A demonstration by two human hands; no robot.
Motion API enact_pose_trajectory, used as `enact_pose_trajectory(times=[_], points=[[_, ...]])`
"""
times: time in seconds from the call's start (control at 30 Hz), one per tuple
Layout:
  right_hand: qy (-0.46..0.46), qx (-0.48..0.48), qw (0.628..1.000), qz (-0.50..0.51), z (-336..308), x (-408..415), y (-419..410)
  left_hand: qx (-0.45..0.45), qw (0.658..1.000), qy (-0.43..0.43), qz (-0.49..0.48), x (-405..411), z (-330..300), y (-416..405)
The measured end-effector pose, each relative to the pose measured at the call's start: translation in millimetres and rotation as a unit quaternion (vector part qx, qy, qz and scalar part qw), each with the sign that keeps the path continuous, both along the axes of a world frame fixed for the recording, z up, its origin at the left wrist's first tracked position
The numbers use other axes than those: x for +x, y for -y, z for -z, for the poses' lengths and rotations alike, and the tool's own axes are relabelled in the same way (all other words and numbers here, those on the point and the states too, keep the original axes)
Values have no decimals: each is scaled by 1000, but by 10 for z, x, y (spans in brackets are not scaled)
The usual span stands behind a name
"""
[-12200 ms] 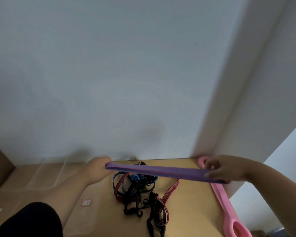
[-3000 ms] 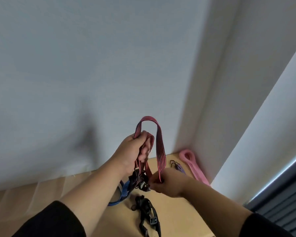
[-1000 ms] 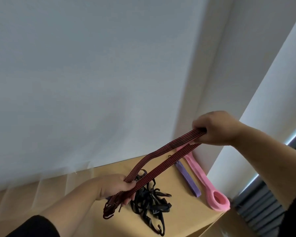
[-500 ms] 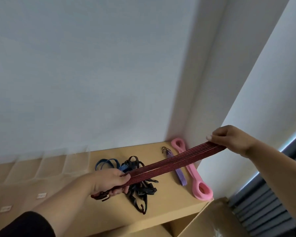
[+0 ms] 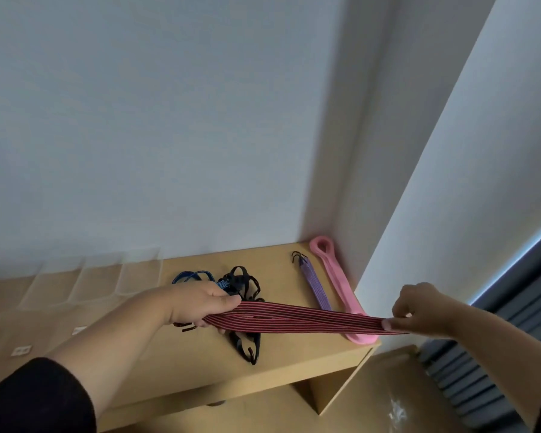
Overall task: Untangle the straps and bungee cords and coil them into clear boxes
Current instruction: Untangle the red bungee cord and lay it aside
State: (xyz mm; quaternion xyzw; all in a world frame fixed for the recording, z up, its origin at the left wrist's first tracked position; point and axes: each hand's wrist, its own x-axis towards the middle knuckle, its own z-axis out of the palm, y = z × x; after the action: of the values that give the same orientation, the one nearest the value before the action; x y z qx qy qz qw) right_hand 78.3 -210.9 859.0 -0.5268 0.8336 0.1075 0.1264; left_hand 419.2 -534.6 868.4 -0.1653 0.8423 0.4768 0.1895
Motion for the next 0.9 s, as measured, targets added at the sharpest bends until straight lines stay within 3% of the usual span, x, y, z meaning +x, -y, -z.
enact_pose_trajectory(times=[0.17, 0.23, 0.4, 0.7, 0.77, 0.9], points=[[60, -2, 997, 55, 19, -11, -11, 127, 990, -58, -2, -62, 71, 13], [68, -6, 995, 66, -48, -24, 20, 97, 994, -50, 26, -87, 73, 10], [86, -52, 991, 93, -260, -199, -8, -83, 995, 5, 50, -126, 129, 94], [171, -167, 963, 126, -542, -382, 152, -57, 998, 33, 10, -130, 398, 130], [255, -240, 927, 136, -619, -363, 203, -41, 999, 28, -14, -107, 442, 139], [507, -442, 725, 148, -788, -205, 332, 50, 997, -6, -52, -73, 482, 168]])
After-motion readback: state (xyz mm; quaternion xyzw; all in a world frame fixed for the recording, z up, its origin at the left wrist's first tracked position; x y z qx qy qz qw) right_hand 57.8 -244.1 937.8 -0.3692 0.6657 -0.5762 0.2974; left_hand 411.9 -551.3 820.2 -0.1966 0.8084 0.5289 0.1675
